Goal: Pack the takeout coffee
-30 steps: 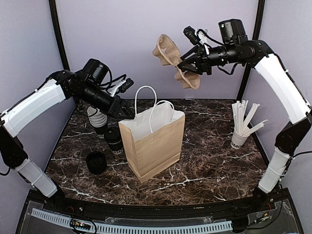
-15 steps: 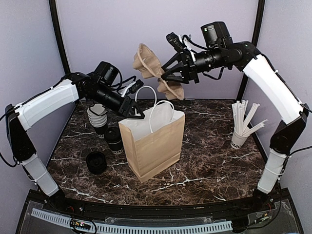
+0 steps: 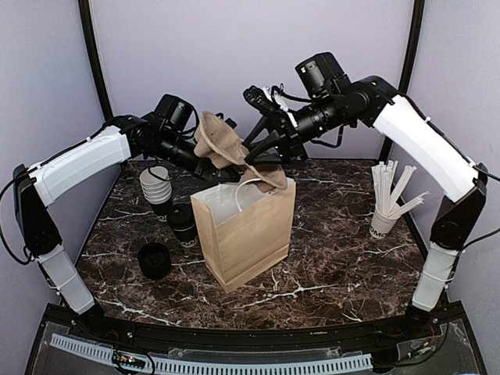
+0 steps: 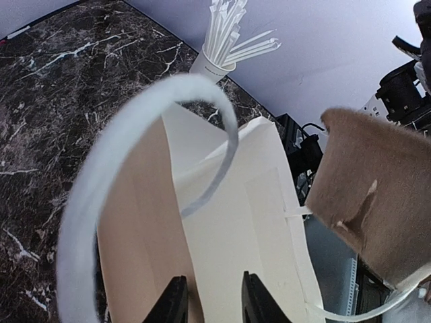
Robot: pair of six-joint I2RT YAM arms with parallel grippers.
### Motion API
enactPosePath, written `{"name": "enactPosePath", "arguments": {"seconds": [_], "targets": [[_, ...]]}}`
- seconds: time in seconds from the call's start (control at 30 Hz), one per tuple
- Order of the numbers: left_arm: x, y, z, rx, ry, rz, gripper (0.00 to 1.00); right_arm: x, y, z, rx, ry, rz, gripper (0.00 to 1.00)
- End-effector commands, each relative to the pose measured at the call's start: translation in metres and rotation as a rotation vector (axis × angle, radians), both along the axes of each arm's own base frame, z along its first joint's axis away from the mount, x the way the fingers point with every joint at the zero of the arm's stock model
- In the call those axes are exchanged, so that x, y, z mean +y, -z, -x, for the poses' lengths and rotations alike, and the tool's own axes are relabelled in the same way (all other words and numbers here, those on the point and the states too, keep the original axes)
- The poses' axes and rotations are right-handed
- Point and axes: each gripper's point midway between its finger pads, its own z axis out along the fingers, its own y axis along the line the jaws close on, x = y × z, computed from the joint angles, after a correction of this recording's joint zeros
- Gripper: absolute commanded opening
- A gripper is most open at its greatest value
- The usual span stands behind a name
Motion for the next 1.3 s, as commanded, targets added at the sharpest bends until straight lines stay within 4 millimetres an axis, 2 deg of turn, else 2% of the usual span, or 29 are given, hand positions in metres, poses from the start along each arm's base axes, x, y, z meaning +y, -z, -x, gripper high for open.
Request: {"name": "enactPosePath", "arguments": {"seconds": [0.0, 0.13, 0.27, 0.47, 0.53, 0.67, 0.73, 0.87, 1.03, 1.17, 1.2, 1.23, 1.27], "targets": [[-0.017, -0.012, -0.005, -0.028, 0.061, 0.073, 0.29, 0.002, 0.012, 0.02, 0.015, -0.051, 0.036, 0.37], [-0.026, -0.02, -0.007, -0.03, 0.092, 0.122, 0.21, 0.003, 0.014, 0.036, 0.026, -0.071, 0.053, 0.37], [-0.038, -0.035, 0.002, -0.045, 0.154, 0.175, 0.15, 0.004, -0.005, 0.04, 0.034, -0.064, 0.015, 0.37], [-0.048, -0.049, 0.021, -0.063, 0.236, 0.208, 0.06, 0.008, -0.042, 0.02, -0.05, 0.05, -0.061, 0.34], [-0.049, -0.052, 0.023, -0.065, 0.245, 0.212, 0.04, 0.009, -0.046, 0.009, -0.072, 0.107, -0.065, 0.34], [-0.049, -0.056, 0.023, -0.071, 0.248, 0.217, 0.02, 0.008, -0.034, 0.003, -0.101, 0.125, -0.031, 0.34], [-0.049, -0.057, 0.023, -0.079, 0.241, 0.212, 0.05, 0.008, -0.026, 0.005, -0.094, 0.108, -0.013, 0.34], [-0.048, -0.054, 0.016, -0.098, 0.208, 0.189, 0.3, 0.007, -0.013, 0.015, -0.056, 0.054, 0.014, 0.34], [-0.043, -0.053, -0.002, -0.161, 0.116, 0.132, 0.48, 0.007, 0.006, 0.018, -0.031, 0.028, 0.053, 0.35], [-0.028, -0.063, -0.017, -0.226, 0.027, 0.11, 0.6, 0.009, 0.013, 0.014, -0.038, 0.032, 0.067, 0.34], [-0.021, -0.074, -0.018, -0.257, 0.006, 0.122, 0.63, 0.01, 0.015, 0.013, -0.041, 0.035, 0.069, 0.34], [-0.017, -0.073, -0.022, -0.269, -0.021, 0.111, 0.64, 0.01, 0.015, 0.011, -0.046, 0.038, 0.069, 0.34], [-0.01, -0.083, -0.024, -0.298, -0.044, 0.123, 0.66, 0.011, 0.017, 0.01, -0.047, 0.038, 0.07, 0.34]]}}
